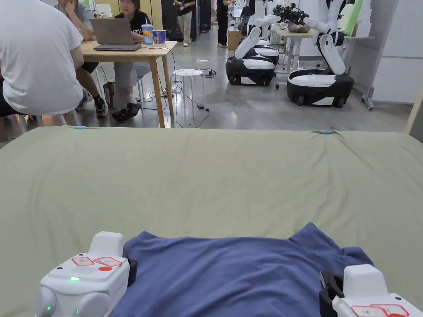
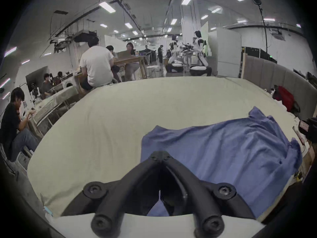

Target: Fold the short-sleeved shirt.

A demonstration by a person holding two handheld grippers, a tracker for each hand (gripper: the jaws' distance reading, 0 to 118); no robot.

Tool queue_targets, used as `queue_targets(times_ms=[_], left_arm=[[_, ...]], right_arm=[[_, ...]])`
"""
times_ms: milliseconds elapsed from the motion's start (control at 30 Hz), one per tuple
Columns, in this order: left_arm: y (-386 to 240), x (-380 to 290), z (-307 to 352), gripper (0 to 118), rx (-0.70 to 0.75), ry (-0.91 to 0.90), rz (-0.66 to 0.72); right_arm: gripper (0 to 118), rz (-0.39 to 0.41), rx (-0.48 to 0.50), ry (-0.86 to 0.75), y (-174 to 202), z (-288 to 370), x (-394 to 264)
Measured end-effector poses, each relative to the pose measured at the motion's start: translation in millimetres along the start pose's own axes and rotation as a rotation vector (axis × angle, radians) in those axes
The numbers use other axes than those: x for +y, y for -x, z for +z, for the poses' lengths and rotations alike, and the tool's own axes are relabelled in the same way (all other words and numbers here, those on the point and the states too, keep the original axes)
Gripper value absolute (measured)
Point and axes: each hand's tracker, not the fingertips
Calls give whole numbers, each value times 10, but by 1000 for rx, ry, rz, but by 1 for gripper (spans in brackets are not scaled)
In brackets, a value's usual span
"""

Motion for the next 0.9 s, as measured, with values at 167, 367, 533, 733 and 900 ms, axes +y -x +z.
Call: queue_targets(times_ms=[167,367,533,733,900], left_arm=[[114,294,-723,0,-3,84,-2],[100,447,-1663,97,2,225,-28],[70,367,-2160,77,15,305,-39],[-76,419,-1727,18,-35,245,-27],[-141,616,-1288,2,-70,148,-29]], right_arm=[[0,-23,-23,21,-179,-160,-20],[0,-38,-73,61,-466,-360,-41],[0,-70,-103,86,-843,-449,15],[7,-53,-161,156,-1307,-873,103],[112,-46,-155,275,-1605,-1515,212]])
